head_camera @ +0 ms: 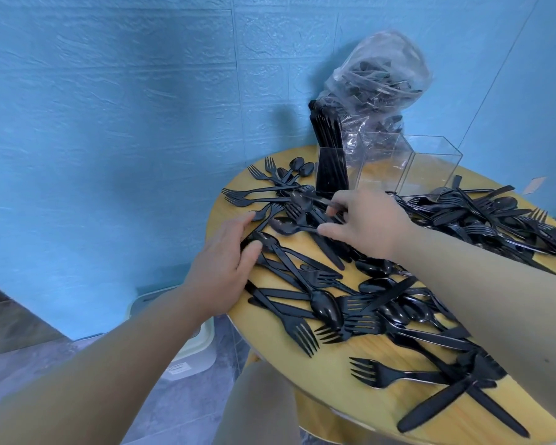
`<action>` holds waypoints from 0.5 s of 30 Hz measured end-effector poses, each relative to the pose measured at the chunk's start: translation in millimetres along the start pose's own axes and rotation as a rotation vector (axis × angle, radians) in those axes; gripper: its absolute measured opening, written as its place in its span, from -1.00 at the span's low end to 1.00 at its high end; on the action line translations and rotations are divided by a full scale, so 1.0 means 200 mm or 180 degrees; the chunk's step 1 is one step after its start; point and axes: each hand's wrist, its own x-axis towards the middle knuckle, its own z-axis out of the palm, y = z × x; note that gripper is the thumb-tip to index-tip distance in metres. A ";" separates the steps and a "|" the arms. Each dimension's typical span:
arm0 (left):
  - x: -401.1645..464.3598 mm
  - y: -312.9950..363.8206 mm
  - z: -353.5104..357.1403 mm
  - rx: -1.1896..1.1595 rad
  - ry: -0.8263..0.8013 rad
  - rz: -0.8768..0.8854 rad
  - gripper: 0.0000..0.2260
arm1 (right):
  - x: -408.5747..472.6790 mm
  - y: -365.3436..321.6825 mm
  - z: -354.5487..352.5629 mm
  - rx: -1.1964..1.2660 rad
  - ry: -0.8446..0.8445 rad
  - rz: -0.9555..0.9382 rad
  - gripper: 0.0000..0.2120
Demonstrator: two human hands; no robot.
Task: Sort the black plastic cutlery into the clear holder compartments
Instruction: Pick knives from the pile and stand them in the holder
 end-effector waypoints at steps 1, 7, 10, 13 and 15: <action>-0.01 0.00 -0.01 -0.0132 0.0061 -0.0013 -0.58 | -0.02 -0.02 -0.01 0.0135 -0.0139 -0.0085 -0.71; -0.11 -0.01 -0.05 -0.0023 0.0080 0.0258 -0.55 | -0.04 -0.05 0.03 -0.0443 -0.0568 -0.0133 -0.68; -0.16 0.02 -0.06 0.0633 -0.0293 0.0646 -0.46 | -0.05 -0.04 0.02 -0.0277 -0.0323 -0.0027 -0.71; -0.17 0.06 -0.04 0.1296 -0.0825 0.0601 -0.31 | -0.10 -0.02 -0.03 -0.0180 -0.0176 -0.0023 -0.74; -0.13 0.15 0.01 0.1396 -0.0952 0.0533 -0.25 | -0.22 0.05 -0.12 -0.0201 -0.0086 0.0147 -0.77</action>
